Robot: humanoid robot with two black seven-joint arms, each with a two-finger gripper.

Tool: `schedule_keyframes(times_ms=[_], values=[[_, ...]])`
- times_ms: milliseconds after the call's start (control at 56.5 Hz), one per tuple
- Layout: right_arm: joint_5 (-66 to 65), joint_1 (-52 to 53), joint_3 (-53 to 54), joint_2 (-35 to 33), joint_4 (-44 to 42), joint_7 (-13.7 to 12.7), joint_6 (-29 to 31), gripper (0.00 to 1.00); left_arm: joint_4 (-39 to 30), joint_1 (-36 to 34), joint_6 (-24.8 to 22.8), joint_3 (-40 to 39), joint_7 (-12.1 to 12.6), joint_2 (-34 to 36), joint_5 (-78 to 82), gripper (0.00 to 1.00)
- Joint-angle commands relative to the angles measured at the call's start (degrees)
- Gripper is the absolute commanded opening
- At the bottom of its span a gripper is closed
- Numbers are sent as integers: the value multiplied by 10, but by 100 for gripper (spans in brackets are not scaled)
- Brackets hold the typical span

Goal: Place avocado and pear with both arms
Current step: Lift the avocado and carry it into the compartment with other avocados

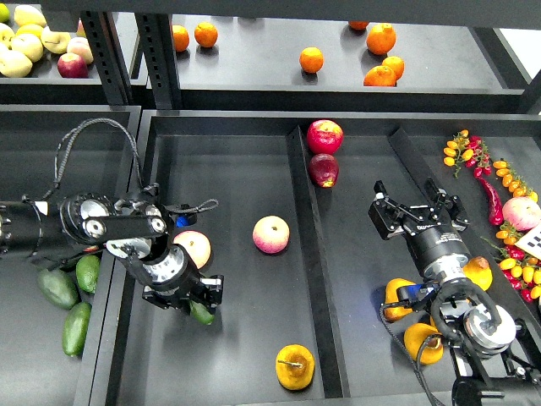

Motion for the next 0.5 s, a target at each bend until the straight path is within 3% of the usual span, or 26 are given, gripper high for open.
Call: schedule_keyframes(times_ms=[0, 478], values=[[0, 0, 3, 0, 0, -1, 3, 100, 0, -4, 0, -3, 0, 46, 1, 30], [0, -1, 4, 0, 1, 0, 4, 100, 1, 4, 0, 4, 0, 172, 6, 31]])
